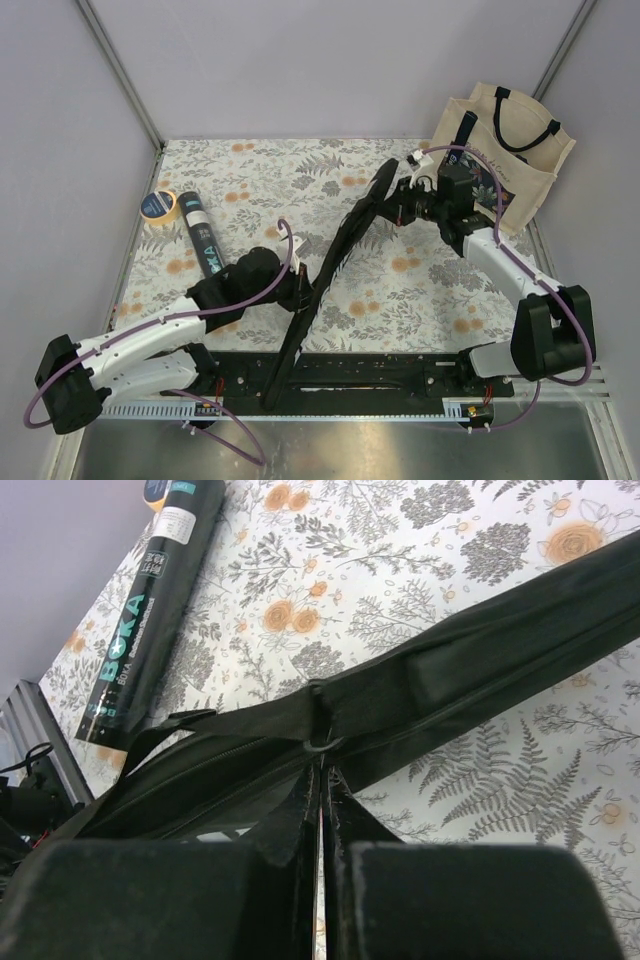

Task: Pack up the badminton gear

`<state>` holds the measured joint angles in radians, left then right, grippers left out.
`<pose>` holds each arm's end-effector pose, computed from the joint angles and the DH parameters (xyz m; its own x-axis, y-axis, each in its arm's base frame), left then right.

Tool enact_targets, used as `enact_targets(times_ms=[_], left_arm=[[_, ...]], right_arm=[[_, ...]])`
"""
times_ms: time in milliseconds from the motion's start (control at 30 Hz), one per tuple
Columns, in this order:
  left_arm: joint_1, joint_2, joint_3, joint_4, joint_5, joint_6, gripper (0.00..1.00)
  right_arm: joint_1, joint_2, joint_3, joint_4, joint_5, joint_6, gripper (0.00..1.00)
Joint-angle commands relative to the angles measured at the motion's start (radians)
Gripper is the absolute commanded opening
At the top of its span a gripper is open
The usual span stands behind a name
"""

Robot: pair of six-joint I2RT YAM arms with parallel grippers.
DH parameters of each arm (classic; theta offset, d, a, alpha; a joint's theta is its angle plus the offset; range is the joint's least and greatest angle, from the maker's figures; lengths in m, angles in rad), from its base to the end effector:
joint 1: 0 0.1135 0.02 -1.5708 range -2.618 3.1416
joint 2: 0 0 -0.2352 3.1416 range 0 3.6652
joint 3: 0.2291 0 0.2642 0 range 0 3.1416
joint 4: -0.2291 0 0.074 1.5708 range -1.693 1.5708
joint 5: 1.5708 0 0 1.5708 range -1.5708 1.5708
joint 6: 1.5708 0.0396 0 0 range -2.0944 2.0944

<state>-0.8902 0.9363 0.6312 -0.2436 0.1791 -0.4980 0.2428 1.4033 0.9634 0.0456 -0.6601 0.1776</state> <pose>0.1458 -0.1913 0.2239 -0.6993 0.1168 -0.7052 0.5991 0.6338 -0.4892 0.3206 0.1044 0.2497 -0.4977 0.0205 -0.8671 -0.6619 0.6371 0.3950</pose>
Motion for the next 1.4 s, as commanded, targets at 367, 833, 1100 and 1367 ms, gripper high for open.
enact_targets(times_ms=[367, 833, 1100, 1367], left_arm=[[0.007, 0.128, 0.154, 0.152, -0.105, 0.007, 0.00], [0.007, 0.223, 0.225, 0.145, -0.150, 0.006, 0.04], [0.007, 0.036, 0.222, -0.044, -0.171, 0.093, 0.57], [0.004, -0.232, 0.187, -0.217, -0.204, 0.254, 0.62]], right_arm=[[0.242, -0.188, -0.159, 0.046, 0.013, 0.129, 0.00], [0.455, -0.222, -0.269, 0.160, 0.143, 0.347, 0.00], [0.431, -0.290, -0.259, 0.142, 0.387, 0.381, 0.00], [0.363, -0.242, -0.167, 0.132, 0.353, 0.392, 0.00]])
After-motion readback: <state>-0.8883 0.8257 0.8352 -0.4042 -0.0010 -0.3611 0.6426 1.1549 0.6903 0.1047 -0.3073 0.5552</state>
